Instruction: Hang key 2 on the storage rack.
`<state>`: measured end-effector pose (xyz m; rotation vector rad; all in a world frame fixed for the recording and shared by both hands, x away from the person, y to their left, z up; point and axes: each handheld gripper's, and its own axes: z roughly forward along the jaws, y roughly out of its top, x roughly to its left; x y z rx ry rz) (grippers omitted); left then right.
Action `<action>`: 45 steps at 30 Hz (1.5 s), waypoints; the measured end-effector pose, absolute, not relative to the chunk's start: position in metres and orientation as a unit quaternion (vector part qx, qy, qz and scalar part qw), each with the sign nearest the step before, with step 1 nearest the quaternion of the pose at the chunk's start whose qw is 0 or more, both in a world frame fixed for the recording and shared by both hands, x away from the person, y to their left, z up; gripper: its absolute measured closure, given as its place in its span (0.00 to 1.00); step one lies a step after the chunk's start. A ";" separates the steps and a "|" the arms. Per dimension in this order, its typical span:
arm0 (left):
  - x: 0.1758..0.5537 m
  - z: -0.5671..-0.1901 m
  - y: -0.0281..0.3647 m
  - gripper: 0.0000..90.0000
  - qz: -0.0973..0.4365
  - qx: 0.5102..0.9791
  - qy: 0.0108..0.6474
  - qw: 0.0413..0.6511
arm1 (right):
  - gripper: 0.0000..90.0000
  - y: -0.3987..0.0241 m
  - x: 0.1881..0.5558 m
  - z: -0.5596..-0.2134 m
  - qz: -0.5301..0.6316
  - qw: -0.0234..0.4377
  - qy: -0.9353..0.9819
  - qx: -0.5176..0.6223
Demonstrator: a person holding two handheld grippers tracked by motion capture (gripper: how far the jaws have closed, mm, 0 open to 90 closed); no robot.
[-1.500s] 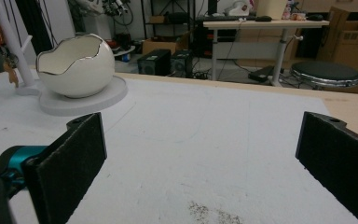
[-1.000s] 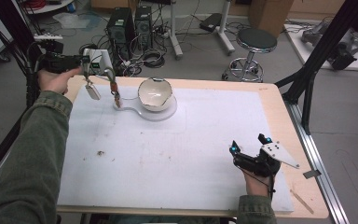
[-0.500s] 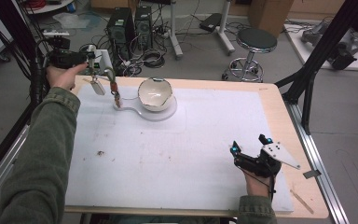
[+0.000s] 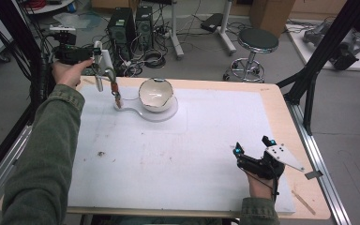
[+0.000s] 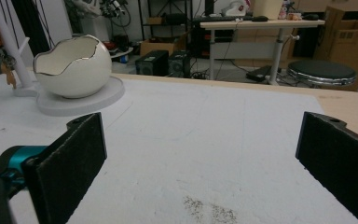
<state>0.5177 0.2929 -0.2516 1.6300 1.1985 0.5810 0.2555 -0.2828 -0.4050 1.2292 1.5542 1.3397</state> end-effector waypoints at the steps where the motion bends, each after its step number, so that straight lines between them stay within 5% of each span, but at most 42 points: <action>1: 0.518 -0.252 0.292 0.83 0.239 0.671 0.497 0.496 | 0.00 -0.283 0.256 -0.405 0.521 0.367 0.605 0.477; 23: 0.506 -0.280 0.297 0.82 0.197 0.665 0.523 0.496 | 0.00 -0.282 0.257 -0.405 0.520 0.368 0.606 0.476; 34: 0.497 -0.273 0.299 0.46 0.204 0.660 0.541 0.479 | 0.00 -0.282 0.256 -0.405 0.521 0.369 0.605 0.476; 45: 0.481 -0.280 0.311 0.31 0.189 0.662 0.536 0.489 | 0.00 -0.281 0.257 -0.405 0.521 0.368 0.607 0.475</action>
